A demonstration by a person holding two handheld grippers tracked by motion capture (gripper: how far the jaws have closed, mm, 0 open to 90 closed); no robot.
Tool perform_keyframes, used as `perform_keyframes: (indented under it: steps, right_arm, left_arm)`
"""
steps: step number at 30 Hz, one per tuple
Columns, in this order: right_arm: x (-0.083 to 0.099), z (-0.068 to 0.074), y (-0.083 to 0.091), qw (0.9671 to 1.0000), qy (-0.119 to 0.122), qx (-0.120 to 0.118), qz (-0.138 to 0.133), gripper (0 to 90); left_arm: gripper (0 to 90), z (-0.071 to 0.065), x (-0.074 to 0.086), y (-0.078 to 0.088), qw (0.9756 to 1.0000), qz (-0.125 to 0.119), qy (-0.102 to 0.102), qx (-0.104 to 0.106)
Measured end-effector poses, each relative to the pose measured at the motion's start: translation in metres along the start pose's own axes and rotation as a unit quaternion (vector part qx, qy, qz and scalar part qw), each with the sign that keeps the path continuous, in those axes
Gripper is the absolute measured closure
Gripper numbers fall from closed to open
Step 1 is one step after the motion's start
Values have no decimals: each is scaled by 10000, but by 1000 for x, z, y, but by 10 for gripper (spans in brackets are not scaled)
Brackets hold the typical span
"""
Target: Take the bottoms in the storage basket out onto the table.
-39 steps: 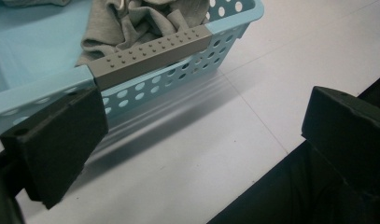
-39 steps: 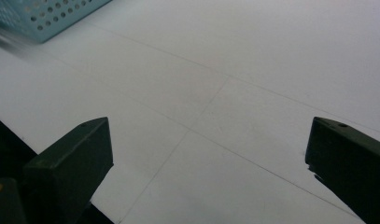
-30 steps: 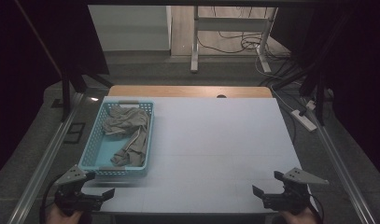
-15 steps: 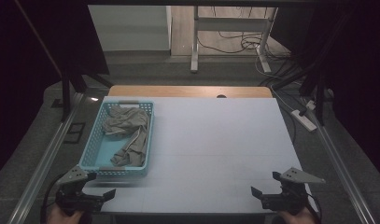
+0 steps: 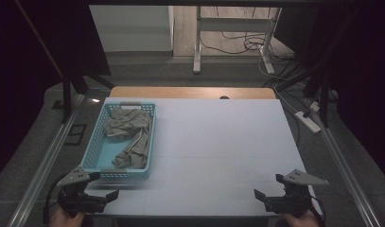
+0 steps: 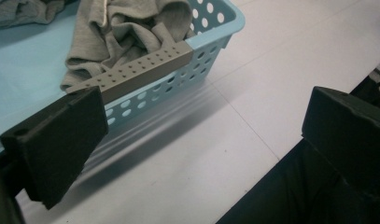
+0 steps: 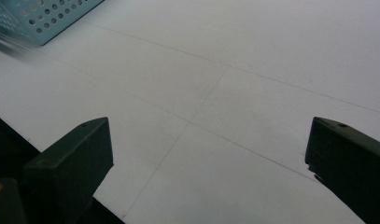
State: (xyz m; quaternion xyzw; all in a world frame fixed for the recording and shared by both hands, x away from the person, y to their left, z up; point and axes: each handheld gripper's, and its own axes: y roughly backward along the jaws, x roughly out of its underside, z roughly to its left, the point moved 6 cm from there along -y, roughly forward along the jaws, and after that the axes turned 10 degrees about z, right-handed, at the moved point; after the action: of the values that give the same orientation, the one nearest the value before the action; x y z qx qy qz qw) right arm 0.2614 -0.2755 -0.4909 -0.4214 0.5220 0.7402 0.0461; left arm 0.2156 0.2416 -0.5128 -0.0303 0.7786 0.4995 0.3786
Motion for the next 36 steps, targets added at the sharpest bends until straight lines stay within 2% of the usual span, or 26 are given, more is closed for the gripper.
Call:
perform_keyframes:
  steps: [5,10,14,16,23,28,30,33,36]
  right_arm:
    - [0,0,0,10000,8,2,14,15]
    - [0,0,-1,10000,-6,-1,30,15]
    - [0,0,-1,10000,-16,-6,33,15]
    - [0,0,-1,10000,-2,-2,39,15]
    - [0,0,-1,10000,0,-5,57,15]
    - [0,0,-1,10000,2,2,70,15]
    - [0,0,-2,10000,13,3,80,15]
    - [0,0,-2,10000,13,4,94,15]
    - [0,0,-2,9999,9,-1,103,15]
  left_arm:
    - [0,2,-2,1,10000,-68,25,49]
    - [0,2,-4,0,10000,-56,-30,31]
    - [0,3,-5,-2,9999,-12,-76,105]
    - [0,2,-8,-2,9996,-118,-217,154]
    - [0,3,-12,-6,9994,-64,-338,85]
    - [0,6,-15,-8,9994,-36,-353,45]
    - [2,8,-16,-10,9994,12,-357,-31]
    - [3,8,-18,-15,9997,76,-184,146]
    - [3,8,-21,-16,9997,73,-213,109]
